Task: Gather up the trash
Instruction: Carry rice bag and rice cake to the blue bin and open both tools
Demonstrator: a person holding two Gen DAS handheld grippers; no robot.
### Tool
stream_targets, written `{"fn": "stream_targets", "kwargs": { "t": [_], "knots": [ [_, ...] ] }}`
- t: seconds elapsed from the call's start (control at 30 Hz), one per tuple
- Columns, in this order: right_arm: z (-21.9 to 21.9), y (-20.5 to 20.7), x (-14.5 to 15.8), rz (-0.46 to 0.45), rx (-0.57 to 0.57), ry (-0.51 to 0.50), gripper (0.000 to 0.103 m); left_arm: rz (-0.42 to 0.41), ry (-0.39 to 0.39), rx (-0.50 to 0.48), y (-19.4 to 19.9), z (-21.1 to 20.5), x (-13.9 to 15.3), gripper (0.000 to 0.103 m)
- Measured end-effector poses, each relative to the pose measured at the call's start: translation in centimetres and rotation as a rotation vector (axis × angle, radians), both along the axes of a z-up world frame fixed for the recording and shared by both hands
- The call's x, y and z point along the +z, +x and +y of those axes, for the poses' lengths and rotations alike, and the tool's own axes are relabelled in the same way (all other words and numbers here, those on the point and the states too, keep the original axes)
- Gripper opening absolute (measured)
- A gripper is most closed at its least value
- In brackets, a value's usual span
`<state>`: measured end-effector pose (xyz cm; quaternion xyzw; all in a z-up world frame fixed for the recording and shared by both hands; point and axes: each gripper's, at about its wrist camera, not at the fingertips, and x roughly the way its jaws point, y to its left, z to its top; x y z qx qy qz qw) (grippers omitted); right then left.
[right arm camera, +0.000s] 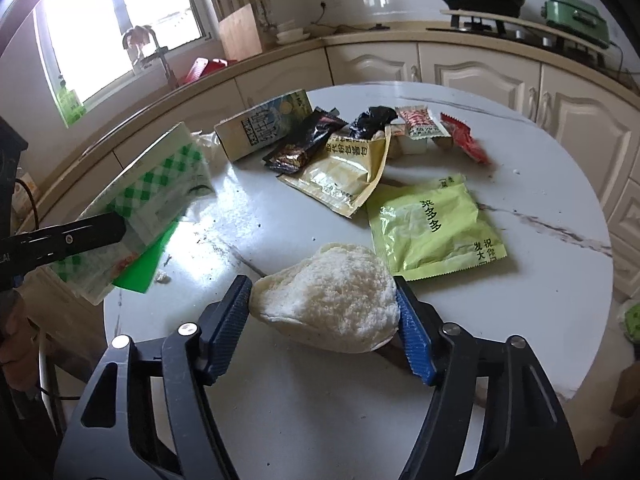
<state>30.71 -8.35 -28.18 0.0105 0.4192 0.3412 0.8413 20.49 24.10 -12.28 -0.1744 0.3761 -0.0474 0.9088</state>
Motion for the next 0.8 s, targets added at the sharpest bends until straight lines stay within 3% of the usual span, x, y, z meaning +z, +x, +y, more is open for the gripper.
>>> {"fn": "stream_targets", "kwargs": {
  "t": [0.27,0.53,0.63,0.8],
  "knots": [
    [-4.4,-1.0,1.6,-0.028,-0.053,0.095,0.063,-0.008,0.045,-0.082,1.8,-6.4,0.7,0.013],
    [-16.9,-2.1,3.4,-0.082,-0.259,0.151,0.063,-0.009,0.062,-0.273,5.7,-18.6,0.9,0.013],
    [-22.6,-2.0,2.7,-0.070,-0.368,0.145,0.063,0.006,0.049,-0.368,8.0,-24.0,0.1,0.013],
    [-30.0,-1.1,-1.0,0.000,-0.503,0.112,0.063,0.096,0.030,-0.496,13.3,-32.5,-3.9,0.013]
  ]
}}
